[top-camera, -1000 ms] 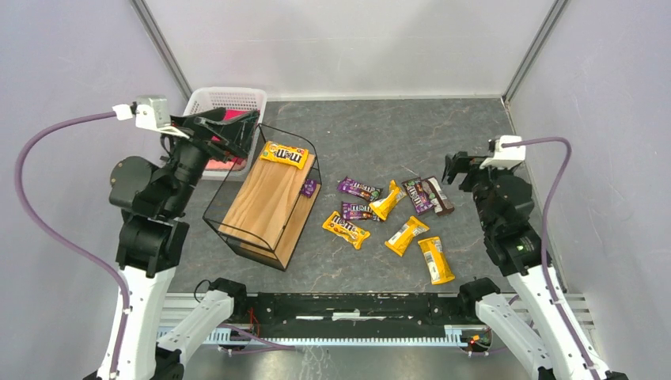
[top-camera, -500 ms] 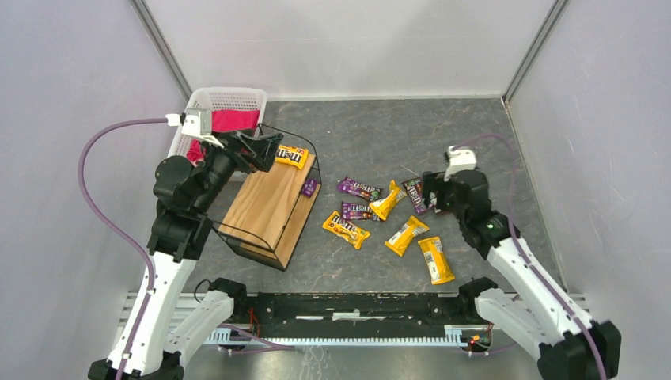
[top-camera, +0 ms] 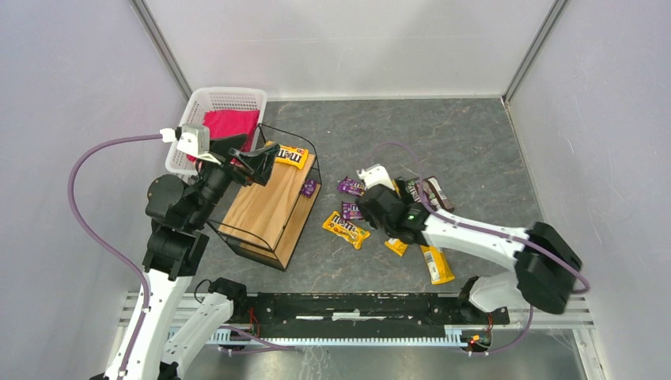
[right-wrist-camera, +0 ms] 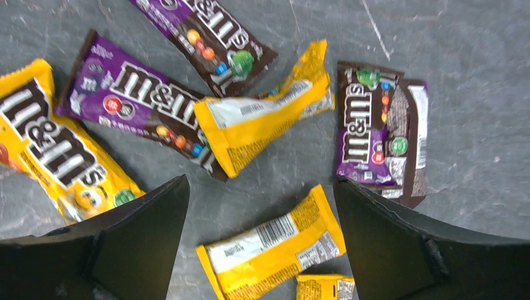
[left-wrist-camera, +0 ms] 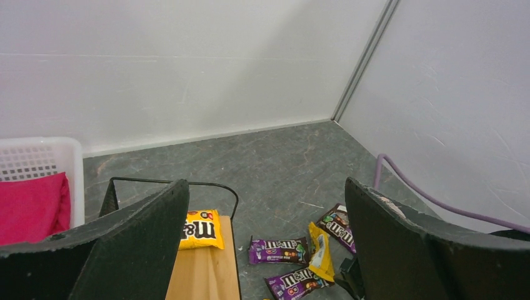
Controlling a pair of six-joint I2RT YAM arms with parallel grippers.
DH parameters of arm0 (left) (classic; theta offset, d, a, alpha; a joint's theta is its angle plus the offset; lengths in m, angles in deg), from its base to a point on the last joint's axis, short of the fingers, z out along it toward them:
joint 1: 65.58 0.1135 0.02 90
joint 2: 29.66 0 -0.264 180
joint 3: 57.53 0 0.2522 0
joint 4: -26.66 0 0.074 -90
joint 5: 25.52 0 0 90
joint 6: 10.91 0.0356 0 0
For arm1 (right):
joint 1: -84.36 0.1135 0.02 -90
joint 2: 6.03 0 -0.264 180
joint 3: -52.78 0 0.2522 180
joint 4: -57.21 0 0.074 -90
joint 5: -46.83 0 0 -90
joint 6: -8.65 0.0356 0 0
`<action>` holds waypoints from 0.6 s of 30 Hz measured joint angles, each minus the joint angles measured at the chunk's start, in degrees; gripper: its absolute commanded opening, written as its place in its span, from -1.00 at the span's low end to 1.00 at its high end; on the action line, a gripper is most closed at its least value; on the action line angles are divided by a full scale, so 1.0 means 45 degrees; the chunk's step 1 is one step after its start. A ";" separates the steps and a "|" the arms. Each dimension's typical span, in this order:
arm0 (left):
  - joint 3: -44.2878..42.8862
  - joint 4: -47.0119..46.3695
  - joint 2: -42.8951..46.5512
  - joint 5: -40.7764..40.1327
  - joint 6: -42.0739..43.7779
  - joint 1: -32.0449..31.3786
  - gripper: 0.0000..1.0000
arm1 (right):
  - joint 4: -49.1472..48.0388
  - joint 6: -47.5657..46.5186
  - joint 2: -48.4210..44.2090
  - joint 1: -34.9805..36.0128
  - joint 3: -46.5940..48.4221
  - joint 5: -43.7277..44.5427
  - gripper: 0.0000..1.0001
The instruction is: Place and organize the candy bags onto the shelf
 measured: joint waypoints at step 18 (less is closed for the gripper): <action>0.0869 -0.0199 0.0641 -0.1141 0.0170 -0.0024 1.00 | 0.2623 0.2059 0.6985 0.1889 0.4818 0.5382 0.64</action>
